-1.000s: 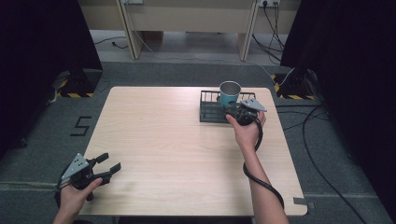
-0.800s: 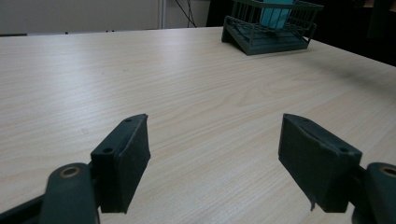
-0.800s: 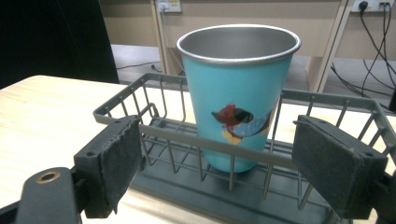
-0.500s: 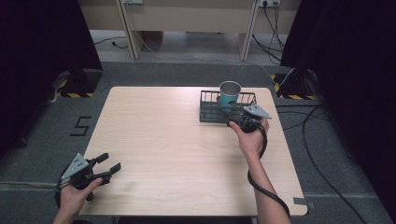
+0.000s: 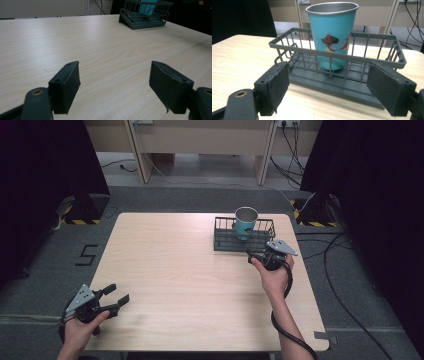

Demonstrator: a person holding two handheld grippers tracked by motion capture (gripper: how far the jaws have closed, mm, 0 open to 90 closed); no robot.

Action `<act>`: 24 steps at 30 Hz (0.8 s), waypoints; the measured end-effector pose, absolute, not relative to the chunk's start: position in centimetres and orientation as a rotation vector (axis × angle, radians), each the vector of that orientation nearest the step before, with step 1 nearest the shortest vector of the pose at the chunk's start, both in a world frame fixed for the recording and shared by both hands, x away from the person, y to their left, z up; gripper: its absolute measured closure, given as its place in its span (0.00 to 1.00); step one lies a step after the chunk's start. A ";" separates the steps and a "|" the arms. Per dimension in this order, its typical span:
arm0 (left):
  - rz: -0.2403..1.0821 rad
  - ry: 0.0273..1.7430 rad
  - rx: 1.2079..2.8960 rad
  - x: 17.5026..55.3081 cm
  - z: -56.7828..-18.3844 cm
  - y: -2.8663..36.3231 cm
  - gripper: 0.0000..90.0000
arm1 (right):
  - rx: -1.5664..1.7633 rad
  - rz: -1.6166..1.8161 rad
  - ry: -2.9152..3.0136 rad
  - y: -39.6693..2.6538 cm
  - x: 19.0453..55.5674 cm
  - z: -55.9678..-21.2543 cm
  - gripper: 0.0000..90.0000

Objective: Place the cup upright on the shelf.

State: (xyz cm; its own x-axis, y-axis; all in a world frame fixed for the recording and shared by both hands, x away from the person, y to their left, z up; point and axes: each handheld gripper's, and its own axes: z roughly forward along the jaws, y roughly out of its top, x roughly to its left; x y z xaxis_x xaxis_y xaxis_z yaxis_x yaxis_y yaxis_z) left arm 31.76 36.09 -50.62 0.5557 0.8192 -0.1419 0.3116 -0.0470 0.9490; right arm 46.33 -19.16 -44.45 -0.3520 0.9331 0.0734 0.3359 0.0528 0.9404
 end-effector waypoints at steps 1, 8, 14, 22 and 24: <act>0.542 0.973 1.622 31.8 -50.6 36.1 0.27 | 1.285 1.305 1.744 -19.2 46.1 -44.5 0.21; 0.542 0.974 1.622 31.8 -50.6 36.1 0.27 | 1.273 1.305 1.752 -19.5 44.9 -44.7 0.21; 0.545 0.974 1.624 31.7 -50.6 36.1 0.26 | 1.267 1.299 1.758 -19.8 44.0 -44.8 0.21; 0.544 0.975 1.623 31.8 -50.6 36.1 0.27 | 1.274 1.288 1.757 -20.7 42.5 -45.0 0.22; 0.544 0.975 1.622 31.8 -50.6 36.1 0.26 | 1.276 1.285 1.759 -21.0 42.2 -45.1 0.22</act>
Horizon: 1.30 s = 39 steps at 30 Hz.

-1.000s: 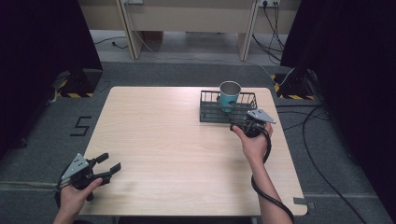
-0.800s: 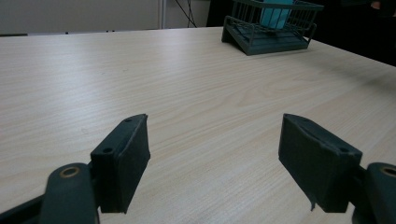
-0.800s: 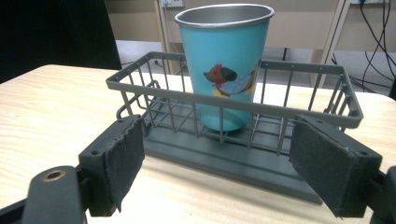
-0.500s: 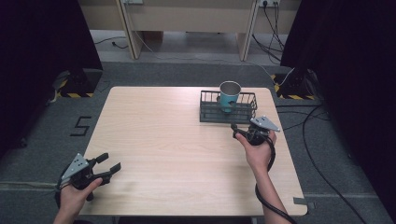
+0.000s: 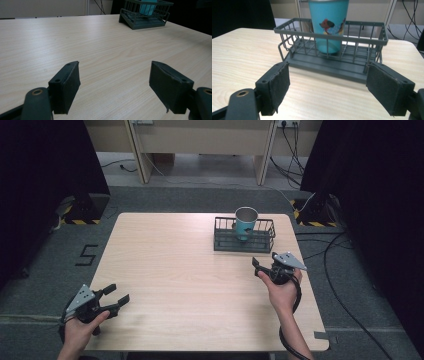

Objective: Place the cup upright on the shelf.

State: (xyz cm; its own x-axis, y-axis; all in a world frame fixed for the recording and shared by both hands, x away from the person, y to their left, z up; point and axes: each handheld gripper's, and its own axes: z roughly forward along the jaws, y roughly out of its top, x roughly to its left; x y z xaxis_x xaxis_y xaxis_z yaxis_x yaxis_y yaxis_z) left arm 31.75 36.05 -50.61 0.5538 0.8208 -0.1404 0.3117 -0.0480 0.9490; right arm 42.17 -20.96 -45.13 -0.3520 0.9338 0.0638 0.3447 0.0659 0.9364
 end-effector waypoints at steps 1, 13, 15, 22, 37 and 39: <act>0.544 0.975 1.622 31.8 -50.6 36.1 0.26 | 1.278 1.282 1.760 -21.0 42.0 -45.2 0.22; 0.543 0.979 1.619 31.8 -50.6 36.1 0.26 | 1.302 1.261 1.750 -22.5 40.1 -46.2 0.23; 0.543 0.979 1.619 31.8 -50.6 36.1 0.26 | 1.303 1.258 1.747 -22.7 39.8 -46.2 0.23; 0.542 0.980 1.615 31.8 -50.6 36.0 0.26 | 1.307 1.254 1.737 -23.4 38.9 -46.6 0.23; 0.541 0.982 1.614 31.8 -50.6 36.0 0.26 | 1.340 1.232 1.722 -24.8 36.9 -47.7 0.23; 0.541 0.982 1.613 31.8 -50.6 36.0 0.26 | 1.340 1.226 1.720 -24.9 36.7 -47.9 0.23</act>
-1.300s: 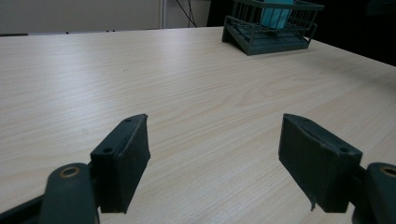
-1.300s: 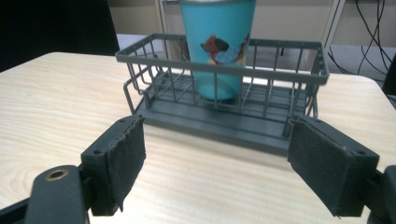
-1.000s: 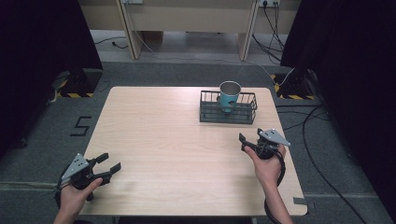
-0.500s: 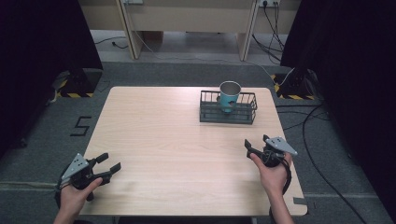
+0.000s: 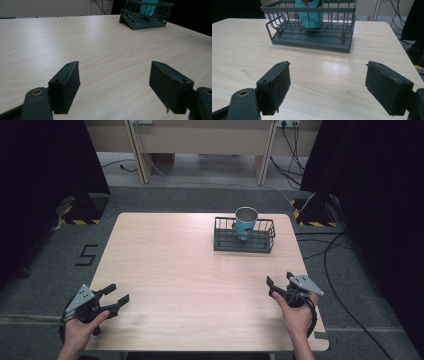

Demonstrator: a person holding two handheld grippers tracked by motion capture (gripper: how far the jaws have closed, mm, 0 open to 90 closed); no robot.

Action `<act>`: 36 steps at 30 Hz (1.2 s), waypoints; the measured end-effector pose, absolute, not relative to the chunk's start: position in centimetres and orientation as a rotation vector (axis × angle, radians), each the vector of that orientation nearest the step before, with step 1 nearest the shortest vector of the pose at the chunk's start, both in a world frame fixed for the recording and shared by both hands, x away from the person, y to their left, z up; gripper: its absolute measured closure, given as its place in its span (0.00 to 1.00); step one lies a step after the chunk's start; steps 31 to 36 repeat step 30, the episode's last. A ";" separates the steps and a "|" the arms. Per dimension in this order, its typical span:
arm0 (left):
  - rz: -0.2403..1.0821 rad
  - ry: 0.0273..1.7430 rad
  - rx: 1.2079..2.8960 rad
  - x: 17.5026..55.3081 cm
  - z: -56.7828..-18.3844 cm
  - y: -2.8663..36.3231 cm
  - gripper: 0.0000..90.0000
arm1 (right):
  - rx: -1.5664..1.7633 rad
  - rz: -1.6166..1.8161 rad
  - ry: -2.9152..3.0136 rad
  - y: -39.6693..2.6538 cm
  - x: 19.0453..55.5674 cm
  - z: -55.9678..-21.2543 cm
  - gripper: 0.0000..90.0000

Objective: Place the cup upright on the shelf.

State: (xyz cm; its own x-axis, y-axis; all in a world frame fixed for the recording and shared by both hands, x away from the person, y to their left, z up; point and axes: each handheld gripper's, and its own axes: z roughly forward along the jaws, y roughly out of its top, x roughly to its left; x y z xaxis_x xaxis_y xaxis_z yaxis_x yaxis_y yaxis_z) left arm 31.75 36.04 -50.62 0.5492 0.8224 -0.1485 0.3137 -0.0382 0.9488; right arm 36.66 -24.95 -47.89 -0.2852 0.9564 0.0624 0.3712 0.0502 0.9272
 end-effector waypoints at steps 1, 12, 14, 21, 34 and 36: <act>0.541 0.982 1.613 31.8 -50.6 36.0 0.26 | 1.342 1.228 1.719 -25.0 36.6 -48.0 0.23; 0.541 0.983 1.612 31.8 -50.6 36.0 0.26 | 1.345 1.221 1.687 -26.1 35.5 -49.3 0.23; 0.542 0.982 1.615 31.8 -50.6 36.0 0.26 | 1.339 1.226 1.678 -26.2 35.4 -49.4 0.23; 0.539 0.974 1.614 31.8 -50.6 35.9 0.26 | 1.336 1.247 1.623 -26.4 35.1 -49.6 0.23; 0.536 0.964 1.613 31.8 -50.5 35.8 0.26 | 1.336 1.261 1.606 -26.5 34.6 -49.7 0.23; 0.536 0.964 1.613 31.8 -50.5 35.8 0.26 | 1.336 1.261 1.606 -26.5 34.6 -49.7 0.23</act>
